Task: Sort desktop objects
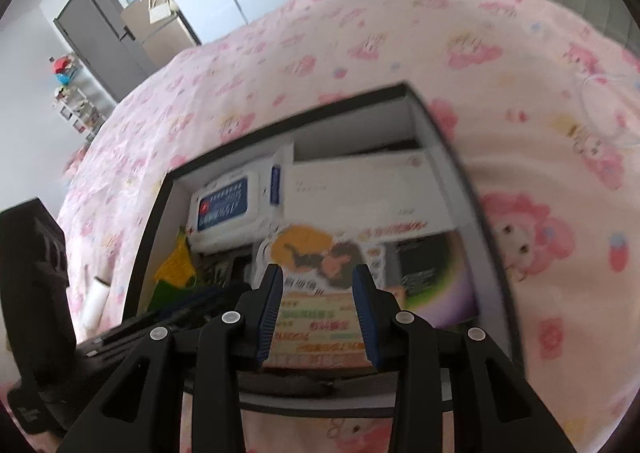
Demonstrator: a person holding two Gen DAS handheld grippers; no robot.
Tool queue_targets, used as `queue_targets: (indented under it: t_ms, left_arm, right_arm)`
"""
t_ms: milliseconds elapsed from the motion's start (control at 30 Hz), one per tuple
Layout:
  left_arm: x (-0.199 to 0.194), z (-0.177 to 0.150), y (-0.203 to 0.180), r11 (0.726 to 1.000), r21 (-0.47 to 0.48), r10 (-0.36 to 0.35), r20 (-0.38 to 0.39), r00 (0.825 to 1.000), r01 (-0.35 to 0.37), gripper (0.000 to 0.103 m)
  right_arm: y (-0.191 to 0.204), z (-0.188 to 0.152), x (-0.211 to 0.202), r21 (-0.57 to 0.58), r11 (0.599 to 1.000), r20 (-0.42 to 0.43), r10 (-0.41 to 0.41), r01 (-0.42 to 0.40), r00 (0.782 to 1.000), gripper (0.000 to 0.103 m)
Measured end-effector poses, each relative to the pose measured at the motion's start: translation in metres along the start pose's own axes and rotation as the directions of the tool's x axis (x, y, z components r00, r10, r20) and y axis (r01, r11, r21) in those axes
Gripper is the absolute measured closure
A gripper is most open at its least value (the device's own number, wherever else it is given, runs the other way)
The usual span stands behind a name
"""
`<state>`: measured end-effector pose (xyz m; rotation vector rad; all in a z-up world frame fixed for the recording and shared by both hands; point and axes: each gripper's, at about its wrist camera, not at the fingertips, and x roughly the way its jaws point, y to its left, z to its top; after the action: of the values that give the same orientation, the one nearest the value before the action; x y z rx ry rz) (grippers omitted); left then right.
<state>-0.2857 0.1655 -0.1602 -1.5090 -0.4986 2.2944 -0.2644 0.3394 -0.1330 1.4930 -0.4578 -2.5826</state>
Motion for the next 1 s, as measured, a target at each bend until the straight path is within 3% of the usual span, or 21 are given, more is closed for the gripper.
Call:
queue_targets:
  t_ms: [133,200,300,333,467,600,833,1000]
  left_arm:
    - [0.006,-0.002,-0.002,1.0,0.001,0.014,-0.009,1.0,-0.014,0.067]
    - [0.011,-0.005,-0.003,1.0,-0.003,0.01,-0.016,1.0,-0.011,0.067]
    - [0.011,-0.008,-0.006,1.0,0.005,0.018,-0.02,1.0,-0.018,0.067]
    - [0.011,-0.009,-0.006,1.0,0.007,0.023,-0.021,1.0,-0.022,0.067]
    - [0.007,-0.006,-0.009,1.0,-0.004,0.019,-0.001,1.0,-0.019,0.067]
    - [0.0,0.001,-0.01,0.997,-0.008,0.074,0.045,0.996,-0.073,0.075]
    - [0.021,0.003,-0.023,0.995,0.052,0.088,-0.021,0.996,-0.087,0.075]
    - [0.038,-0.004,-0.034,0.996,0.065,0.07,-0.071,0.995,-0.065,0.075]
  right_arm:
    - [-0.003,-0.003,0.007,0.024,1.0,-0.042,0.011,-0.01,0.999,0.071]
    - [-0.002,-0.003,0.008,0.003,0.997,-0.033,-0.078,0.078,0.996,0.071]
    - [-0.001,-0.003,0.007,-0.039,0.974,0.002,-0.222,0.222,0.975,0.071]
    - [-0.001,-0.003,0.005,-0.042,0.971,0.017,-0.234,0.235,0.972,0.071]
    - [-0.013,0.0,-0.004,0.051,0.994,0.028,-0.101,0.1,0.994,0.071]
    - [-0.024,0.002,-0.011,0.103,0.983,0.061,-0.16,0.153,0.985,0.071]
    - [-0.029,0.004,-0.008,0.151,0.987,0.042,-0.063,0.056,0.997,0.071]
    - [-0.029,0.005,-0.007,0.148,0.986,0.047,-0.081,0.073,0.996,0.071]
